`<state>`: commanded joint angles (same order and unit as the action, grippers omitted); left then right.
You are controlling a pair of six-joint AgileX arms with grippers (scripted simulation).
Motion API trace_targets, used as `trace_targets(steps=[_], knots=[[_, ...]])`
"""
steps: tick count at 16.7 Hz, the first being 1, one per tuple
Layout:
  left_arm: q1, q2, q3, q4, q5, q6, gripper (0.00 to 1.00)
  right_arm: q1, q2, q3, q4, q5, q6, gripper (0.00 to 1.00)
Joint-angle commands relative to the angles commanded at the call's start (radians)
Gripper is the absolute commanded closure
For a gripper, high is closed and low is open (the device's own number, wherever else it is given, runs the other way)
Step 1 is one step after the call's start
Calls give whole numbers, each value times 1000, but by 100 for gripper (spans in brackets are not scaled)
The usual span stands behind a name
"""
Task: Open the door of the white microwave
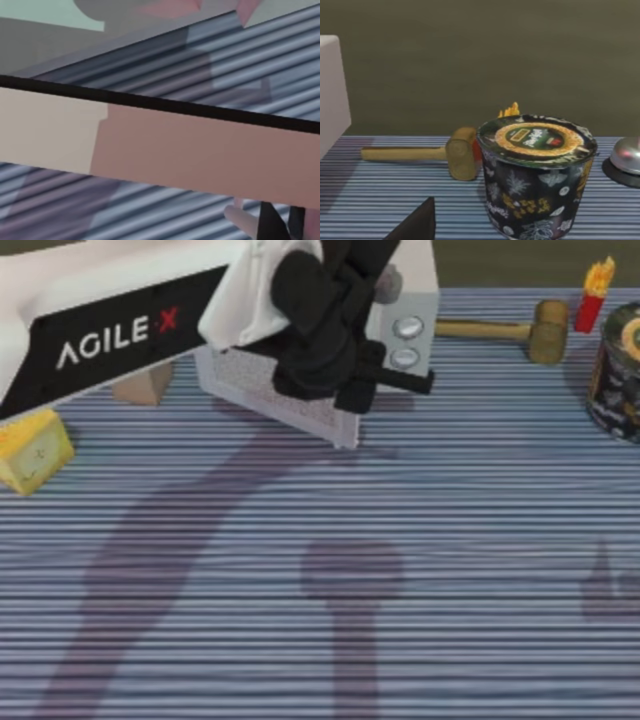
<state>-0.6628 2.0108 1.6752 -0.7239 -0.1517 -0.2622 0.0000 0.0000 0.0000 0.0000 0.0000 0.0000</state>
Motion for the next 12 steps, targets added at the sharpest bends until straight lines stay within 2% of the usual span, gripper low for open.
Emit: trace_targets(steps=[7,12], knots=[[-5,1,-6,1,8,-1,100,0,0,0,0,0,0,0],[19,-69,-94,42,53,90,100,0,0,0,0,0,0,0]])
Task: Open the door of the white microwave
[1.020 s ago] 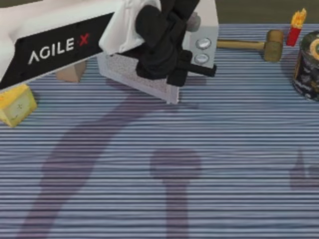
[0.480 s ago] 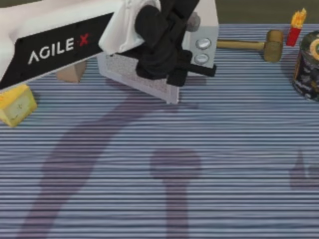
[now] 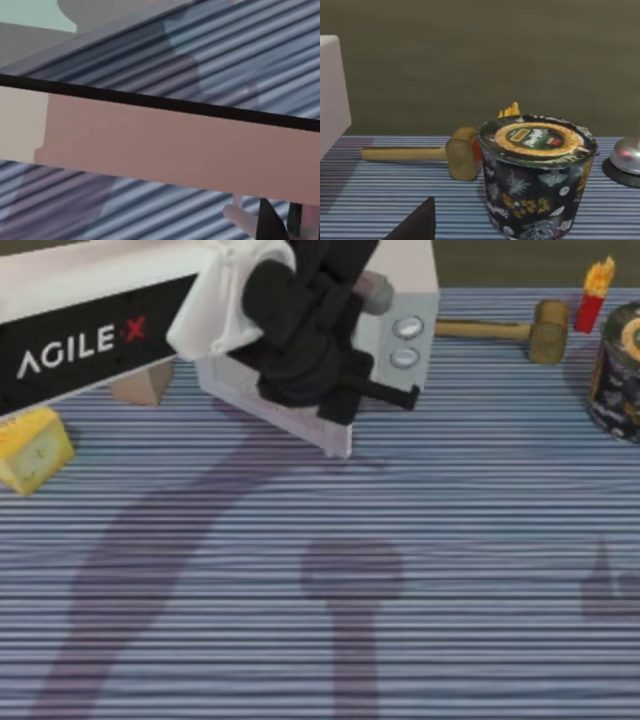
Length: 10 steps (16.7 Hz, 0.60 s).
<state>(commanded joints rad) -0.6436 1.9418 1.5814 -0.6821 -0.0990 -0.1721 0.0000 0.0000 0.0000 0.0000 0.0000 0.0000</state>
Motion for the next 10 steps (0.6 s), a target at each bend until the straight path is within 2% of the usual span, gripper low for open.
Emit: trace_targets(steps=[10], knots=[[7,-17,-30,9,14,30,100,0,0,0,0,0,0,0]])
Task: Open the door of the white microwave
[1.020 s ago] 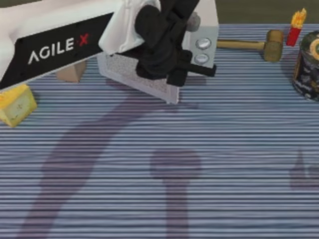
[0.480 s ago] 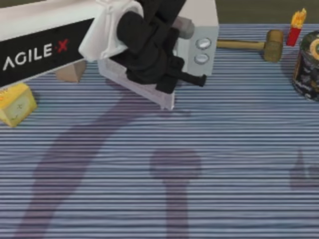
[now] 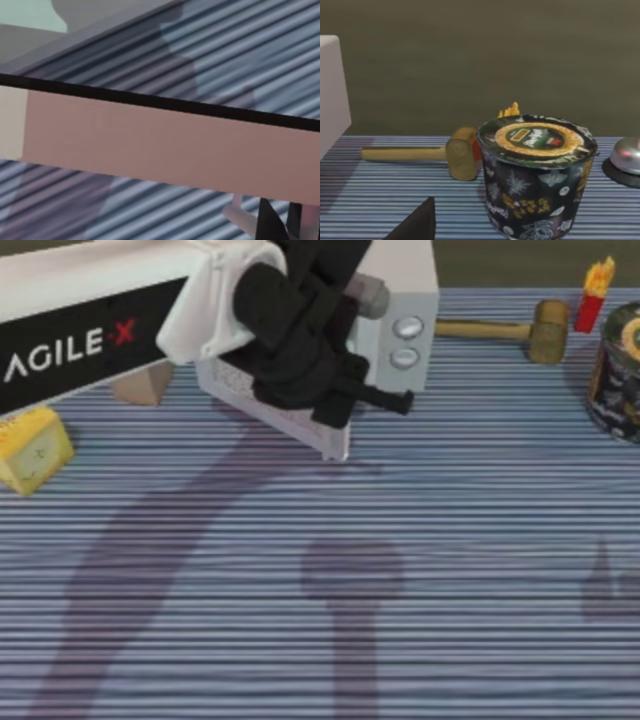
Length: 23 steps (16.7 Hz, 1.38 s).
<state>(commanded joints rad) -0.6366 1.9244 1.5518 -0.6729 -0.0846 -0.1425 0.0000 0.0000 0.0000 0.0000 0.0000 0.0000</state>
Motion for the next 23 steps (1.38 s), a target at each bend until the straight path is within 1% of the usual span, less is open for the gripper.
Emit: trace_targets(steps=[17,20,23], knots=[[0,0,0,0,0,0,100,0,0,0,0,0,0,0],[-1,-7,-15,3,14,11,100,0,0,0,0,0,0,0],[19,-49,-62,22,47,75,100,0,0,0,0,0,0,0]])
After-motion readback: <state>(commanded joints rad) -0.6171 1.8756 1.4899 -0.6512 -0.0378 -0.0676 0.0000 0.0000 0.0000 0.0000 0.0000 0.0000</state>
